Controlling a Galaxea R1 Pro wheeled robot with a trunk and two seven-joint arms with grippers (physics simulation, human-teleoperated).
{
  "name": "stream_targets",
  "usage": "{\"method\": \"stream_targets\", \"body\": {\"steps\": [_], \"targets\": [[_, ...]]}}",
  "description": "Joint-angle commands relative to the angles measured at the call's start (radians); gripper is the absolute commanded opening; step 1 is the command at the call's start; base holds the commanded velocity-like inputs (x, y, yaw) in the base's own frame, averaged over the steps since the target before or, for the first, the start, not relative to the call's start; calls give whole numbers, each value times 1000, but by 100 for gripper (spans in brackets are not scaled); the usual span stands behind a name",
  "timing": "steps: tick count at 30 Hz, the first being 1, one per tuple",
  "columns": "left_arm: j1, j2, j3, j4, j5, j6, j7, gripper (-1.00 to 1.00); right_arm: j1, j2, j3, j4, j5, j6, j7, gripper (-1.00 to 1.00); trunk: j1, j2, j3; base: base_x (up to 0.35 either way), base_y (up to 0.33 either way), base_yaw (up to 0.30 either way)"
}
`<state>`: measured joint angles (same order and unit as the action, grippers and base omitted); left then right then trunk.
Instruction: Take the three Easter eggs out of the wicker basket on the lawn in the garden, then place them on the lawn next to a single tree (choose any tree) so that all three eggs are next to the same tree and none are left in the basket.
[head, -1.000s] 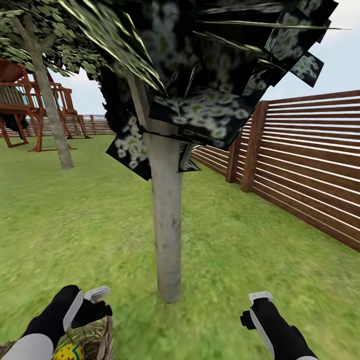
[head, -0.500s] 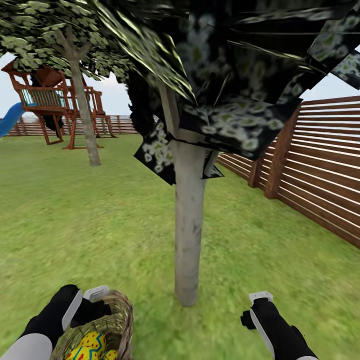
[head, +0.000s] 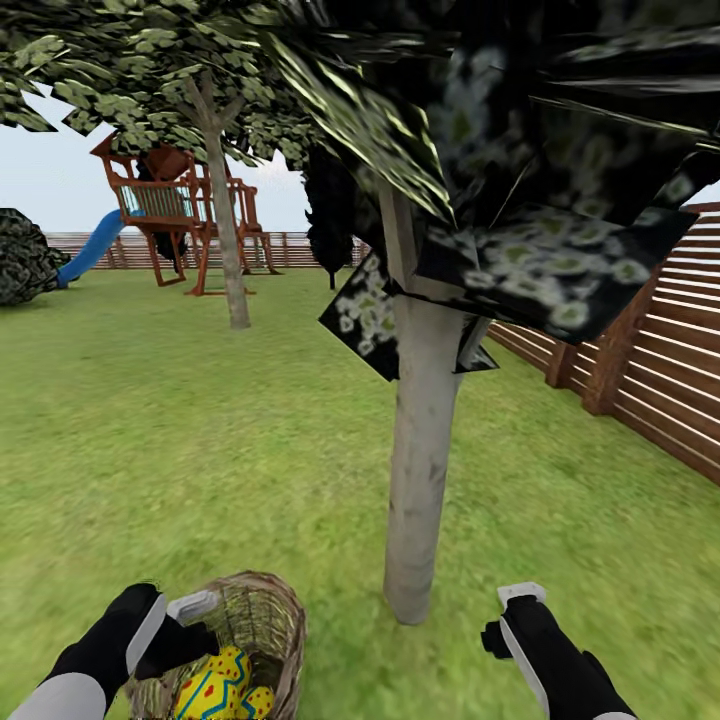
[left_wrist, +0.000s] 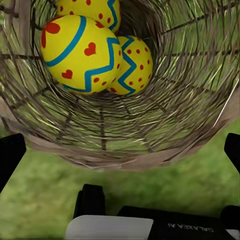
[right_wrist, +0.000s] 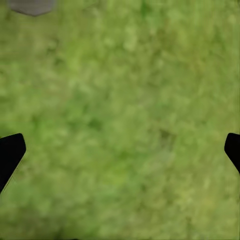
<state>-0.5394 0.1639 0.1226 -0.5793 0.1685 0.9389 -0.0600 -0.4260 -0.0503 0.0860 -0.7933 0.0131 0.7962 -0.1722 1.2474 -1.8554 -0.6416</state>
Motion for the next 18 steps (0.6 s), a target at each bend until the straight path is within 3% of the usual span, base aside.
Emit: {"method": "stream_targets", "body": {"steps": [1, 10, 18], "targets": [[-1, -1, 3, 0, -1, 4, -3, 100, 0, -1, 5, -1, 1, 6, -3, 100, -4, 7, 2, 0, 0, 290], [-1, -3, 2, 1, 2, 4, -4, 100, 0, 0, 5, -1, 1, 6, -3, 100, -31, 56, 24, 0, 0, 279], [-1, -3, 3, 1, 6, 3, -7, 100, 0, -2, 4, -1, 0, 6, -3, 100, -31, 56, 24, 0, 0, 41]]}}
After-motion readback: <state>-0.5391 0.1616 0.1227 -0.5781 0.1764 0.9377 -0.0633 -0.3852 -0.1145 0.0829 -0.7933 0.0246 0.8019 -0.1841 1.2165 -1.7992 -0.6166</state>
